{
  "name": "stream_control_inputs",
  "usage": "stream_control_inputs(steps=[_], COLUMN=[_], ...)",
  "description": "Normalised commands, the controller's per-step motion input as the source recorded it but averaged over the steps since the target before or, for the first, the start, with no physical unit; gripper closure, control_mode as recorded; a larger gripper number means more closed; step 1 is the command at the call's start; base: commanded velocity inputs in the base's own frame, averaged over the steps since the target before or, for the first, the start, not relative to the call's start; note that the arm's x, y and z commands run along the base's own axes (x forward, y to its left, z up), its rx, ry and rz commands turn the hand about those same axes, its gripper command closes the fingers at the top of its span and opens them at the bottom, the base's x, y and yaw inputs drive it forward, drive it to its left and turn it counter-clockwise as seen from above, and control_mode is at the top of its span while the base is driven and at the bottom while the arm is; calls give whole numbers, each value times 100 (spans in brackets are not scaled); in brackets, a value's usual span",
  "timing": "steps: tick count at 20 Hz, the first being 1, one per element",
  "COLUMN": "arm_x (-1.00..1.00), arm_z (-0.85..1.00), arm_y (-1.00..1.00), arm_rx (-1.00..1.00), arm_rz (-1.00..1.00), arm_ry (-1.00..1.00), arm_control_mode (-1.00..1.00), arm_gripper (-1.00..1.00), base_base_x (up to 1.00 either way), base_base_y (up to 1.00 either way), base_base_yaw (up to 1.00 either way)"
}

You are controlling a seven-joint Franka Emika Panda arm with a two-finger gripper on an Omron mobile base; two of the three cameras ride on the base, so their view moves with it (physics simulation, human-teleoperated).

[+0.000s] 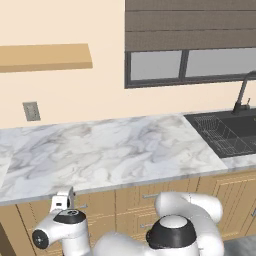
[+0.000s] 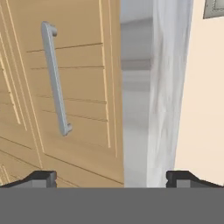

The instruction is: Take the tongs from the drawer on the left and place them on the dining counter next to the tray containing the kebab skewer.

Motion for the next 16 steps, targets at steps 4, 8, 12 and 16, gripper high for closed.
stream_control_inputs(steps=[4,8,12,16], arm_x=[-2,0,0,0], arm_z=[-22,-29,-37,-28], arm_y=[1,0,0,0], arm_rx=[-1,-1,-1,0], arm_rz=[1,3,6,9], arm_ry=[-8,-11,-10,-3], arm_control_mode=[-100,-100,-100,-100], arm_gripper=[-100,-100,-100,-100], base_base_x=[0,0,0,0], base_base_y=[0,0,0,0], base_base_yaw=[0,0,0,0])
